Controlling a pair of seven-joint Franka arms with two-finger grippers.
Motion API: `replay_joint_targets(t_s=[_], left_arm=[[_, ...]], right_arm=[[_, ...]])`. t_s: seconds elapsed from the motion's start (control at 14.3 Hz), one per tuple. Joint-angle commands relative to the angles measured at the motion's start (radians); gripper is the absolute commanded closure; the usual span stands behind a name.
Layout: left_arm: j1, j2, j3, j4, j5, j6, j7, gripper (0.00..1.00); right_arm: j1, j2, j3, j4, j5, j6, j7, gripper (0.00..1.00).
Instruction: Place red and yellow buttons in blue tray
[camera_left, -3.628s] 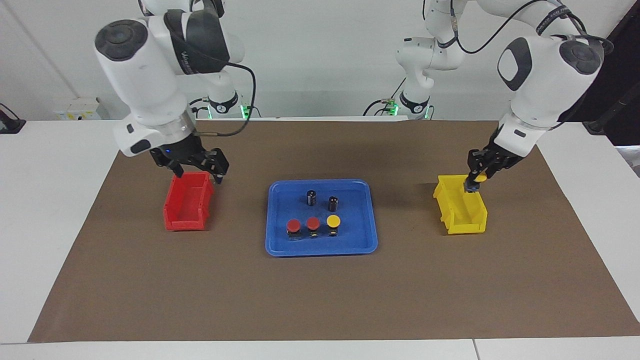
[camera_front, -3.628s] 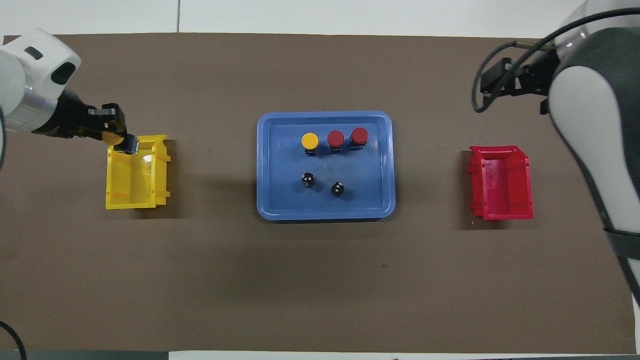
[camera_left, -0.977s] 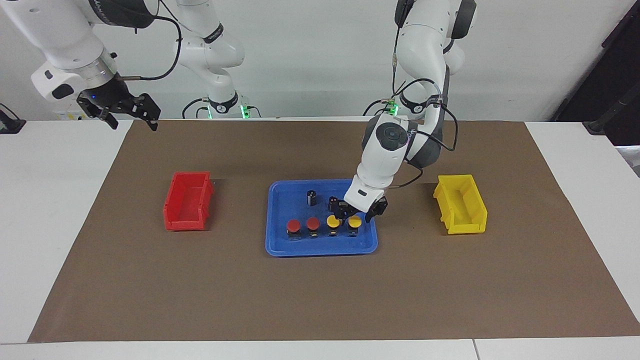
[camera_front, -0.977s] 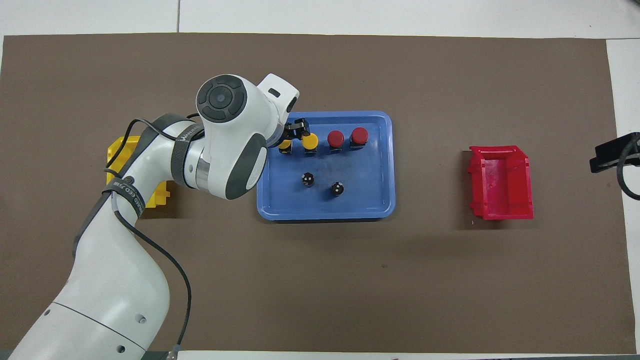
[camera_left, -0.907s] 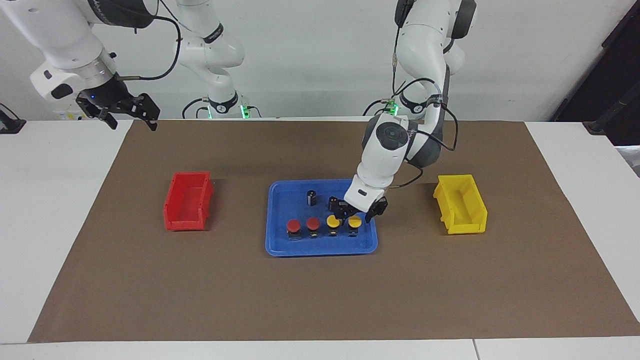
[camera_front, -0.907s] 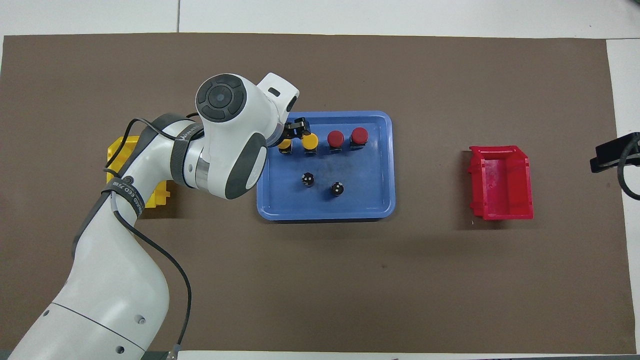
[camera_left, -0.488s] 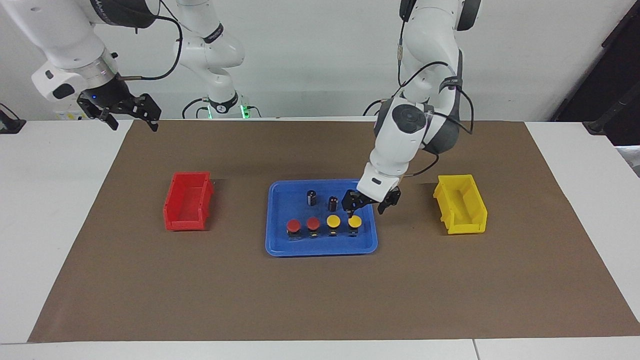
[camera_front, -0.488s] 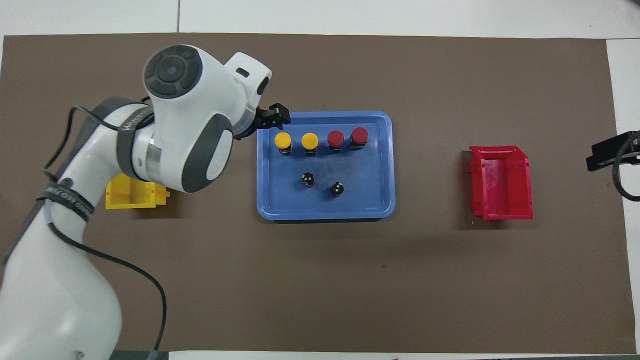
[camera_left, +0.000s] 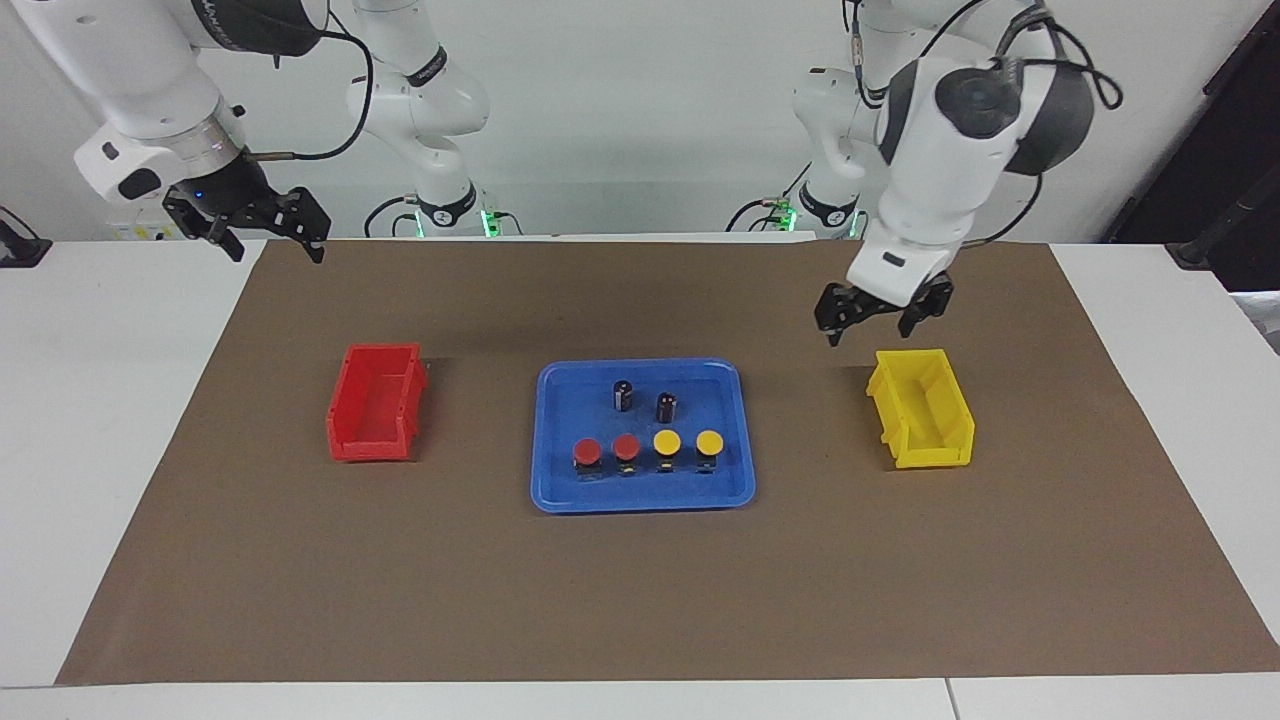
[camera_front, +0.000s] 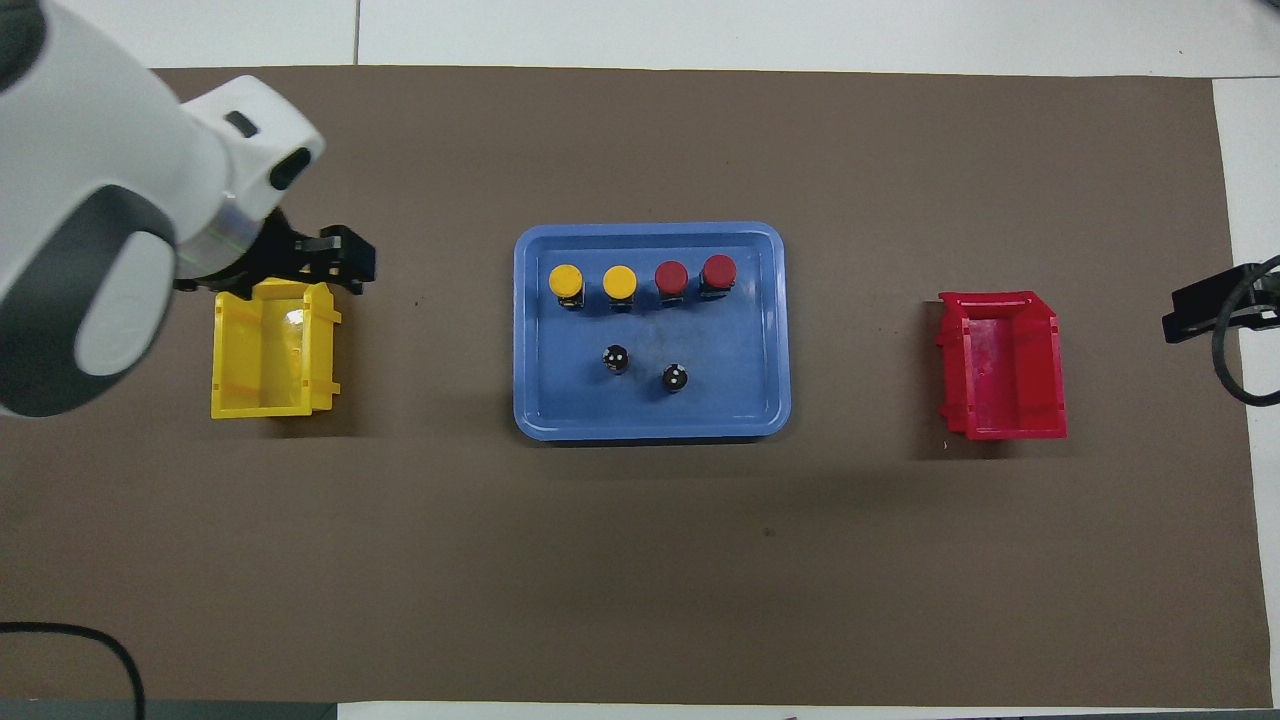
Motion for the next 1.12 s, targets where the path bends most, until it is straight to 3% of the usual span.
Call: replay_joint_targets(t_s=[0.0, 0.28, 1.05], left_arm=[[0.144, -0.101, -0.009, -0.053, 0.007, -0.059, 0.19, 0.0], [0.218, -0.116, -0.009, -0.062, -0.048, -0.039, 0.211, 0.0], [0.153, -0.108, -0.032, -0.058, -0.071, 0.009, 0.181, 0.0]], right_arm=[[-0.002, -0.014, 0.002, -0.018, 0.004, 0.006, -0.017, 0.0], [-0.002, -0.014, 0.002, -0.018, 0.004, 0.006, -0.017, 0.0], [-0.002, -0.014, 0.002, -0.018, 0.004, 0.006, -0.017, 0.0]])
